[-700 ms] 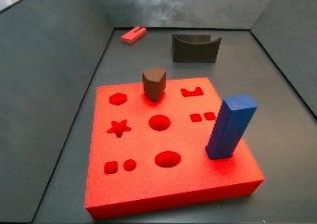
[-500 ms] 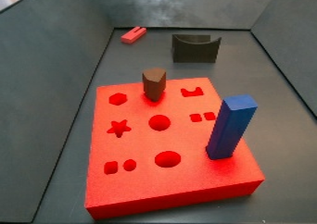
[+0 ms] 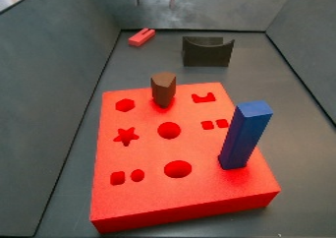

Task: Pick up the double-square object. Move up. Place the double-square object on the fixture. Regrasp the double-square object. Move to above the board. Insert the double-square object.
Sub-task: Pick up the double-square object.

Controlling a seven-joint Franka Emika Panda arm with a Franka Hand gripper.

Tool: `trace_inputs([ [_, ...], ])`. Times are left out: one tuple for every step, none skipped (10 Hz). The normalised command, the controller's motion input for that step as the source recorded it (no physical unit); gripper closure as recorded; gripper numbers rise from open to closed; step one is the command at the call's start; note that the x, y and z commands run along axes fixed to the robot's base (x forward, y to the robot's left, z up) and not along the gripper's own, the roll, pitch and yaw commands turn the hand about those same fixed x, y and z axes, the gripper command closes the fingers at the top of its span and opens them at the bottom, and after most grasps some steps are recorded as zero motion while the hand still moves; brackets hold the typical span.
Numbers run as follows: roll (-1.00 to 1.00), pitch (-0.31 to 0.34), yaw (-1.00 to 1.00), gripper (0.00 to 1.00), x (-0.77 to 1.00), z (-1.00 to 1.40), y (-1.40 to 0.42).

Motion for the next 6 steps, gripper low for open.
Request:
trace_inputs([
  [0.02, 0.0, -0.65, 0.0, -0.37, -1.0, 0.34],
  [0.0, 0.0, -0.67, 0.0, -0.37, -1.0, 0.35],
  [0.0, 0.0, -0.67, 0.0, -0.38, -1.0, 0.35],
  [0.0, 0.0, -0.66, 0.0, -0.38, -1.0, 0.36],
  [0.0, 0.0, -0.62, 0.0, -0.42, -1.0, 0.38],
  [0.0, 0.0, -0.59, 0.0, -0.43, -1.0, 0.39],
])
